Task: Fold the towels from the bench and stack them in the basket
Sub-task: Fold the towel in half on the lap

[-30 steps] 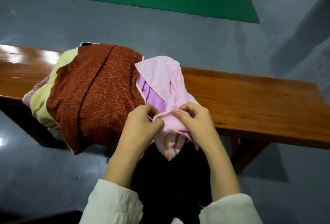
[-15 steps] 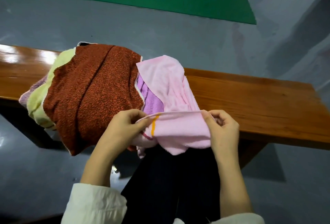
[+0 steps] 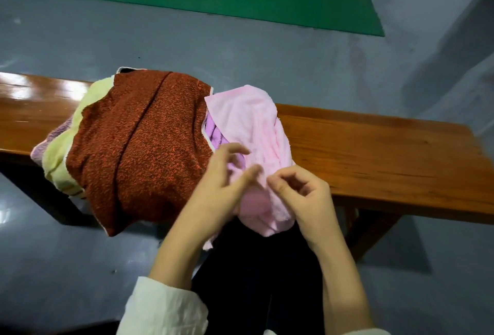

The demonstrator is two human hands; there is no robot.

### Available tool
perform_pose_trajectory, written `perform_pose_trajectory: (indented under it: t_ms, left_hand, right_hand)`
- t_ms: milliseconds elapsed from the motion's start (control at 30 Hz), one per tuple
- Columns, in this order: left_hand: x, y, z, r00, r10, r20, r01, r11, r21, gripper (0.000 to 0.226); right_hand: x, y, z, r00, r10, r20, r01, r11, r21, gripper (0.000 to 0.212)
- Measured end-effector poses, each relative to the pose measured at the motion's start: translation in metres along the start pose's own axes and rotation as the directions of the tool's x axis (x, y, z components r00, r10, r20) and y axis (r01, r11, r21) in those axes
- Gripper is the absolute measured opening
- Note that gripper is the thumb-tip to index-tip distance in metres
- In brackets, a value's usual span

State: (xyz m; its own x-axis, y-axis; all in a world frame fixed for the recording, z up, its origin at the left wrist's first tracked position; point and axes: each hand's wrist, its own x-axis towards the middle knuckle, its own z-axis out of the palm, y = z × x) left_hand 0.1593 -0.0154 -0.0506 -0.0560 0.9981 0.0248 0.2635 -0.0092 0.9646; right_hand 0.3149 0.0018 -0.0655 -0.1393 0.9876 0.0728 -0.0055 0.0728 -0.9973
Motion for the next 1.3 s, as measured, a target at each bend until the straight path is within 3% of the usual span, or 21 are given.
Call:
perform_pose_trajectory:
  t_ms: [33,100,200,300,500,733,867,1033,1133,1300]
  left_hand:
    - [-0.001,0.003,0.007,0.996,0.009,0.094,-0.011,1.000,0.019,0.040]
    - [0.000,0.007,0.015,0.982,-0.005,0.187,-0.012,0.996,0.088,0.035]
    - [0.002,0.007,0.011,0.988,-0.054,0.142,0.029,0.984,0.177,0.015]
    - [0.001,0.001,0.004,0.987,-0.042,0.158,0.017,0.987,0.158,0.020]
    - [0.002,-0.014,-0.022,0.999,0.046,-0.012,-0.040,0.953,0.300,0.021]
    - [-0.003,-0.022,-0.050,0.958,0.174,-0.226,-0.071,0.914,0.401,0.006]
    - [-0.001,-0.014,-0.043,0.944,0.218,-0.250,-0.090,0.894,0.440,0.021]
    - [-0.002,0.019,-0.002,0.993,0.117,0.015,-0.117,0.989,0.094,0.036]
    - [-0.002,0.022,0.013,0.985,0.155,0.069,-0.165,0.971,0.173,0.012]
    - [-0.001,0.007,-0.005,0.976,0.206,-0.064,-0.180,0.941,0.286,0.018]
  right_hand:
    - [0.000,-0.002,0.002,1.000,-0.003,0.020,0.002,1.000,0.008,0.007]
    - [0.000,-0.003,0.000,1.000,0.010,0.023,-0.010,1.000,-0.008,0.004]
    - [0.000,-0.001,-0.008,0.992,0.099,0.079,-0.088,0.988,-0.130,0.013]
    - [-0.002,0.001,-0.012,0.976,0.188,0.110,-0.160,0.962,-0.221,0.017]
    - [0.000,-0.005,-0.021,0.973,0.210,0.098,-0.161,0.916,-0.368,0.012]
    - [0.004,-0.009,-0.036,0.974,0.217,0.061,-0.124,0.742,-0.659,0.007]
    - [0.005,-0.015,-0.027,0.996,0.080,0.035,-0.049,0.845,-0.533,0.010]
    - [0.002,-0.031,-0.013,0.997,-0.050,0.057,0.063,0.964,-0.259,0.009]
    - [0.002,-0.032,-0.013,0.997,-0.062,0.050,0.072,0.967,-0.246,0.009]
    - [0.000,-0.024,-0.030,0.997,0.071,0.024,-0.059,0.942,-0.330,0.011]
